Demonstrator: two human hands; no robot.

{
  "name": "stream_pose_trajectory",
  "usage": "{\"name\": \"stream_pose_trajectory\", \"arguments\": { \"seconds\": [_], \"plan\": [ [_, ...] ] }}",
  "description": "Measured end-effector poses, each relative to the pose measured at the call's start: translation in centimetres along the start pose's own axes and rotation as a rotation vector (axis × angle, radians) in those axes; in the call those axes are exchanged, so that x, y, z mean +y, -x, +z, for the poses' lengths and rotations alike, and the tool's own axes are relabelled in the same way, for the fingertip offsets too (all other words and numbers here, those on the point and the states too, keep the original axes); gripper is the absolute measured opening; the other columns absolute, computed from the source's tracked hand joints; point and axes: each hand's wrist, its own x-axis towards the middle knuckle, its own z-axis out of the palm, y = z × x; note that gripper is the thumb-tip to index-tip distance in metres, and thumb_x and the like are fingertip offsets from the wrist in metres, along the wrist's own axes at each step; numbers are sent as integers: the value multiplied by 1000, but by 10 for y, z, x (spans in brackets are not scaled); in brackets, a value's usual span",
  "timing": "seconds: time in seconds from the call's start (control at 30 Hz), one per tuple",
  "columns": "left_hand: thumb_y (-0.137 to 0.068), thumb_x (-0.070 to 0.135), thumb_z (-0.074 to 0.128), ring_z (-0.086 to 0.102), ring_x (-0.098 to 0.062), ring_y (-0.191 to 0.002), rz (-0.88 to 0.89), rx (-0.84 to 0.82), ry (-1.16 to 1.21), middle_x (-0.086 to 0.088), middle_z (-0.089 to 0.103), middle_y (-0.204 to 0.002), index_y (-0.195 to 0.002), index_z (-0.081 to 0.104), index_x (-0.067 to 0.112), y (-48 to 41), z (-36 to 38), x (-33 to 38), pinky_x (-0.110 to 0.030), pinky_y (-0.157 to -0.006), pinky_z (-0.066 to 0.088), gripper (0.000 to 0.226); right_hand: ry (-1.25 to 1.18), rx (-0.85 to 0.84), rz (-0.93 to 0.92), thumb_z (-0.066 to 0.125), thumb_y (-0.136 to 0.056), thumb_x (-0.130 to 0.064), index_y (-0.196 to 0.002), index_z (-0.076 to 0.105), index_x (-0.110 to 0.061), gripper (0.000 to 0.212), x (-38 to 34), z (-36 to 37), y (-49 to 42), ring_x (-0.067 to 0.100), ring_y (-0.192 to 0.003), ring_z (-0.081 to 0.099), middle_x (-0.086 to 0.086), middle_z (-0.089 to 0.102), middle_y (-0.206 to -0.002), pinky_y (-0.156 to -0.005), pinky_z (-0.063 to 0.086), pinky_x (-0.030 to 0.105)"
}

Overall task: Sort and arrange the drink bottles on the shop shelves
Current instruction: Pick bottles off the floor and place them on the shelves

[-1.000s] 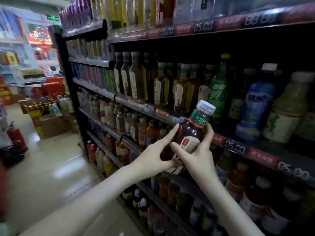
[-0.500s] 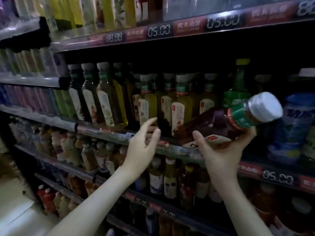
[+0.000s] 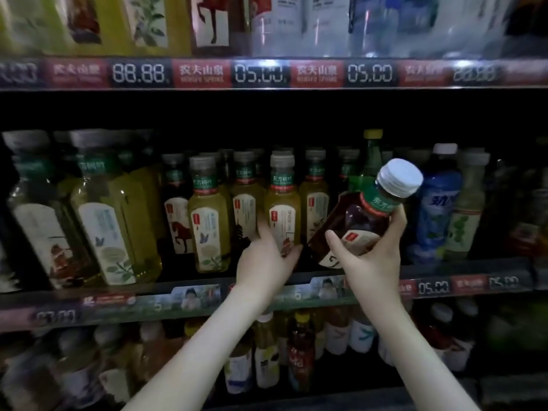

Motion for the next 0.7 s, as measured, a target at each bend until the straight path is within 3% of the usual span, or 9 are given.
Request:
{"name": "stream_pose_trajectory", "arguments": {
  "seconds": [0.1,0.23,0.37,0.43,0.5,0.53,0.63,0.7],
  "plan": [
    [-88,49,61,62,-32,-108,-36,-32,35,-17,51,-134,-152,-6,13,-11,2,2,-35,-80,52,99,24,-12,-34,81,-75,-17,-140,18,-41,93,6,8,1,0,-129,37,-7,37,-142,-95,26,-5],
    [-87,47,64,62,-30,-107,-17,-49,57,-17,55,-128,-150,6,7,-18,7,0,-32,-78,52,94,36,-26,-23,81,-75,-16,-139,17,-43,94,14,14,4,5,-130,39,-1,39,-144,-93,28,-5],
    [-87,50,62,63,-28,-104,-6,-20,-6,-15,55,-127,-146,15,6,-20,14,3,-32,-76,54,87,58,-38,-66,82,-74,-20,-135,18,-50,93,10,13,5,6,-129,42,-5,43,-140,-93,30,-4],
    [-88,50,59,60,-30,-111,-11,-25,7,-17,48,-135,-149,8,7,-17,16,4,-34,-80,54,90,17,-3,-90,82,-72,-24,-135,19,-53,93,6,9,9,12,-126,47,-1,48,-135,-99,37,6],
    [-91,48,57,48,-31,-127,13,27,17,-18,35,-146,-151,3,7,-8,17,7,-35,-89,50,90,-47,53,-82,81,-71,-37,-138,24,-51,89,1,0,11,20,-118,56,9,55,-126,-104,45,30],
    [-91,45,58,41,-34,-132,61,98,7,-20,31,-148,-151,7,7,-1,17,9,-37,-94,48,87,-57,92,-99,79,-70,-40,-138,25,-48,87,-3,-8,11,16,-115,57,3,56,-124,-103,47,34],
    [-86,28,68,41,-40,-123,357,446,-2,-25,41,-135,-141,32,5,13,28,24,-48,-94,49,70,-5,152,-229,82,-72,-24,-132,24,-47,87,-15,-37,5,-14,-114,49,-42,43,-120,-96,40,8],
    [-86,22,67,45,-37,-119,514,503,68,-21,45,-130,-138,35,10,18,39,43,-46,-94,48,62,28,158,-253,82,-70,-12,-134,27,-32,87,-16,-59,1,-22,-106,48,-48,43,-114,-88,37,0]
  ]
}}
